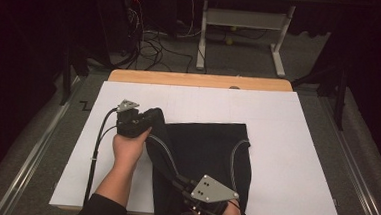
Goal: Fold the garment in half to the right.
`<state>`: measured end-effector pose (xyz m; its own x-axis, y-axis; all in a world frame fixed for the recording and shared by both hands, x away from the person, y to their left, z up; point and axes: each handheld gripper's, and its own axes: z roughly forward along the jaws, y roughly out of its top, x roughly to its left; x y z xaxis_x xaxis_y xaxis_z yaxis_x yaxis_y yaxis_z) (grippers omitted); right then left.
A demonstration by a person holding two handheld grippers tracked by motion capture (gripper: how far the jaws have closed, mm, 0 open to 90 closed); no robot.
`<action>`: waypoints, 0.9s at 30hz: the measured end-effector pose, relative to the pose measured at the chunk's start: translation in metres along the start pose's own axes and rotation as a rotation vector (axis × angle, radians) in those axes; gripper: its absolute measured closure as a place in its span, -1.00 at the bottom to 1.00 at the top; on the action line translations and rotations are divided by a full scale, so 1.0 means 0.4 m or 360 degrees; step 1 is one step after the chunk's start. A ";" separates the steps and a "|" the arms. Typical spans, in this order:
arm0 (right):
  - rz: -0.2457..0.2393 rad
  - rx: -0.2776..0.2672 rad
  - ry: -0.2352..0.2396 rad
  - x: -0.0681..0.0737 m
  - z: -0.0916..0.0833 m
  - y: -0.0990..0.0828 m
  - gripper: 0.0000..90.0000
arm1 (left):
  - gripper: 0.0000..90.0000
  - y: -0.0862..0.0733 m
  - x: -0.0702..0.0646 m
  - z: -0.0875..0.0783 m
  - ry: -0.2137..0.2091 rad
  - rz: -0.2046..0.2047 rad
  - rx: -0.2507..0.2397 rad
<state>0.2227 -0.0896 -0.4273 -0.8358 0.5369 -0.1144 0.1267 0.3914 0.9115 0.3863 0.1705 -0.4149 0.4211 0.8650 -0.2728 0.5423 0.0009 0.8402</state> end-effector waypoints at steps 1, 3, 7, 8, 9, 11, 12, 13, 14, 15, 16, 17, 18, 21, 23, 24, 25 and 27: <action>0.0003 0.0003 -0.0006 -0.003 -0.003 -0.003 0.76 | 0.65 0.000 -0.004 0.004 -0.0003 0.0002 0.0001; 0.0009 0.0006 -0.0015 -0.009 -0.010 -0.009 0.76 | 0.65 0.003 -0.011 0.011 -0.0010 0.0017 0.0011; 0.0021 0.0014 -0.0031 -0.019 -0.027 -0.019 0.76 | 0.65 0.011 -0.031 0.028 -0.0016 0.0036 0.0027; 0.0021 0.0013 -0.0038 -0.022 -0.031 -0.022 0.76 | 0.65 0.013 -0.038 0.032 -0.0021 0.0036 0.0023; 0.0025 0.0016 -0.0041 -0.024 -0.035 -0.025 0.76 | 0.65 0.016 -0.044 0.037 -0.0020 0.0040 0.0033; 0.0032 0.0016 -0.0053 -0.029 -0.043 -0.031 0.76 | 0.65 0.022 -0.058 0.046 -0.0023 0.0054 0.0037; 0.0031 0.0019 -0.0056 -0.032 -0.048 -0.034 0.76 | 0.65 0.024 -0.065 0.050 -0.0027 0.0061 0.0039; 0.0033 0.0020 -0.0061 -0.036 -0.052 -0.037 0.76 | 0.65 0.027 -0.071 0.053 -0.0030 0.0071 0.0038; 0.0041 0.0023 -0.0064 -0.039 -0.057 -0.040 0.76 | 0.65 0.030 -0.078 0.056 -0.0032 0.0078 0.0040; 0.0042 0.0025 -0.0070 -0.043 -0.061 -0.044 0.76 | 0.65 0.032 -0.084 0.059 -0.0034 0.0086 0.0038; 0.0048 0.0027 -0.0074 -0.046 -0.065 -0.047 0.76 | 0.65 0.034 -0.089 0.063 -0.0036 0.0084 0.0037; 0.0052 0.0030 -0.0080 -0.049 -0.070 -0.050 0.76 | 0.65 0.036 -0.095 0.066 -0.0037 0.0089 0.0038; 0.0055 0.0031 -0.0083 -0.052 -0.074 -0.053 0.76 | 0.65 0.037 -0.100 0.069 -0.0041 0.0092 0.0040; 0.0066 0.0033 -0.0099 -0.060 -0.087 -0.061 0.76 | 0.65 0.042 -0.113 0.079 -0.0044 0.0109 0.0051; 0.0071 0.0032 -0.0105 -0.064 -0.094 -0.066 0.76 | 0.65 0.044 -0.122 0.086 -0.0047 0.0117 0.0059; 0.0073 0.0033 -0.0110 -0.066 -0.097 -0.068 0.76 | 0.65 0.045 -0.127 0.090 -0.0048 0.0124 0.0063; 0.0071 0.0038 -0.0110 -0.068 -0.101 -0.071 0.76 | 0.65 0.046 -0.132 0.095 -0.0050 0.0127 0.0066; 0.0077 0.0035 -0.0122 -0.071 -0.108 -0.076 0.76 | 0.65 0.046 -0.139 0.105 -0.0058 0.0130 0.0083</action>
<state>0.2198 -0.1489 -0.4347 -0.7852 0.6110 -0.1011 0.1784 0.3795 0.9078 0.4036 0.1013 -0.4040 0.4908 0.8425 -0.2221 0.5419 -0.0955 0.8350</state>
